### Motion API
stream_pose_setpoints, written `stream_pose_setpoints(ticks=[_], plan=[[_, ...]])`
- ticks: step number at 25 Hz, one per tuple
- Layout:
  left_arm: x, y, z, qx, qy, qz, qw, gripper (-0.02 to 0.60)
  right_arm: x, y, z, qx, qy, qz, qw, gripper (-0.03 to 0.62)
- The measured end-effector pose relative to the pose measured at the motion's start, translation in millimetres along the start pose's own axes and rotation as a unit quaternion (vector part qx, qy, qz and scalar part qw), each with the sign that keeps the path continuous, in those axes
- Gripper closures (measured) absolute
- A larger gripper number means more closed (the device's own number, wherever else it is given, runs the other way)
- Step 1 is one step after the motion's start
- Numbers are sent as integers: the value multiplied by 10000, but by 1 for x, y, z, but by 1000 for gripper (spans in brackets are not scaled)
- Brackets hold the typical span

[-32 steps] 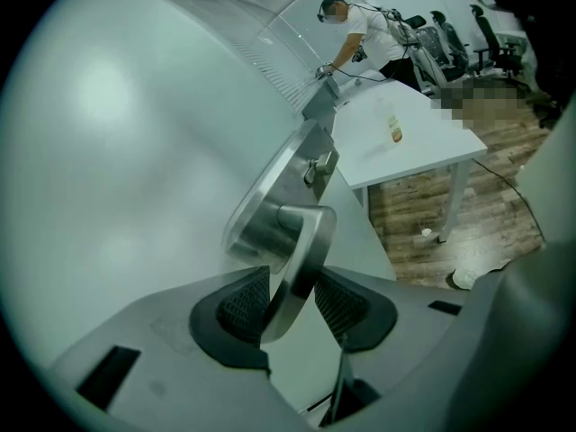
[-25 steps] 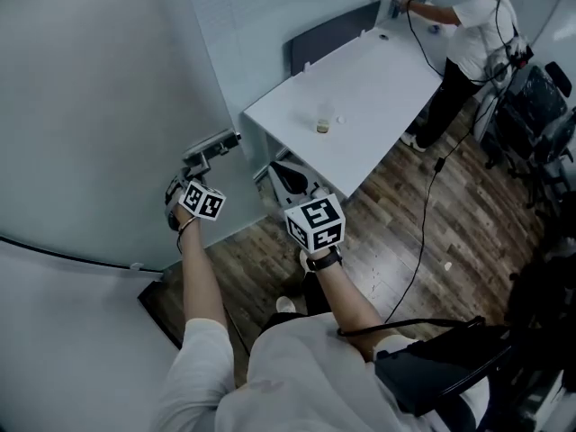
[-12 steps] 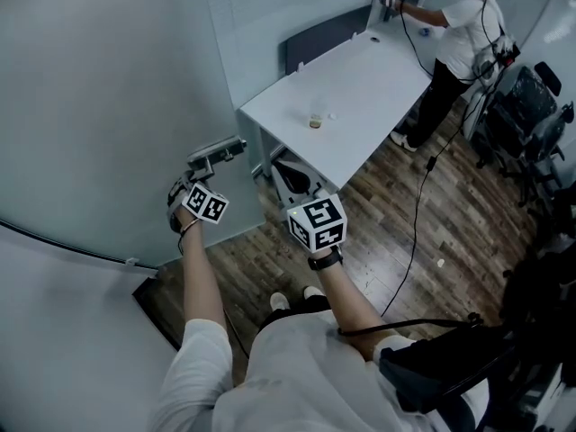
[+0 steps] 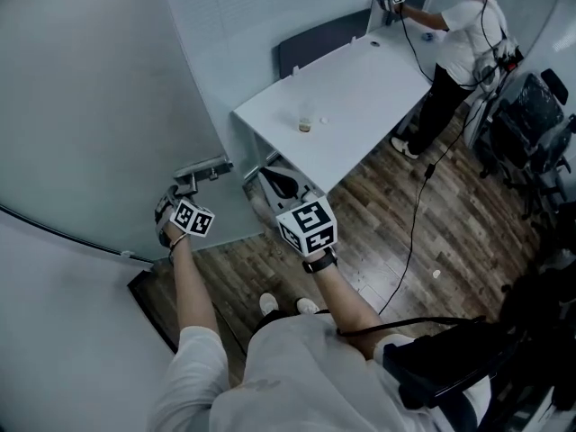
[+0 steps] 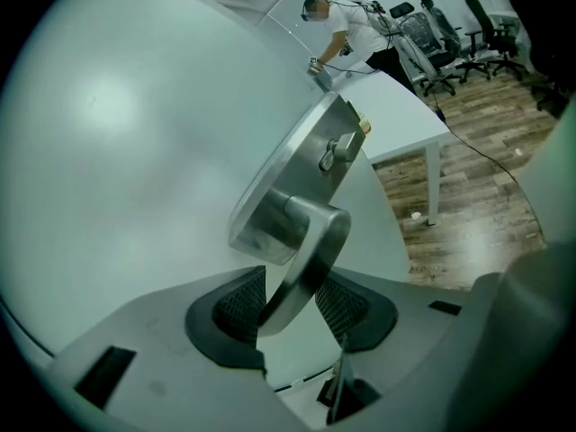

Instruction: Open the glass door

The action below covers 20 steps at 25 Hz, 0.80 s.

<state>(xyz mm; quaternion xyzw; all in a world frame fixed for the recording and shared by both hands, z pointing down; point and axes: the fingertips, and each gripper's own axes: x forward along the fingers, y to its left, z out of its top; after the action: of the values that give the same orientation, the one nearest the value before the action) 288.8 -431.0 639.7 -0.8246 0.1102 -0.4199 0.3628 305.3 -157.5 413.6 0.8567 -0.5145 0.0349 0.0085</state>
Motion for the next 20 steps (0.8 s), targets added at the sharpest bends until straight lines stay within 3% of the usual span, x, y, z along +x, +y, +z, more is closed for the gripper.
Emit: stream_pose_setpoints(ticks=[7,20], plan=[[-32,-19,-19,104,408,119,9990,434,-20,-2,-4,-8,-41,509,9987,591],[-93,-48,-72,217,837,333,9957,423,-40,73,-10,-238,-199,1981,9797,589]])
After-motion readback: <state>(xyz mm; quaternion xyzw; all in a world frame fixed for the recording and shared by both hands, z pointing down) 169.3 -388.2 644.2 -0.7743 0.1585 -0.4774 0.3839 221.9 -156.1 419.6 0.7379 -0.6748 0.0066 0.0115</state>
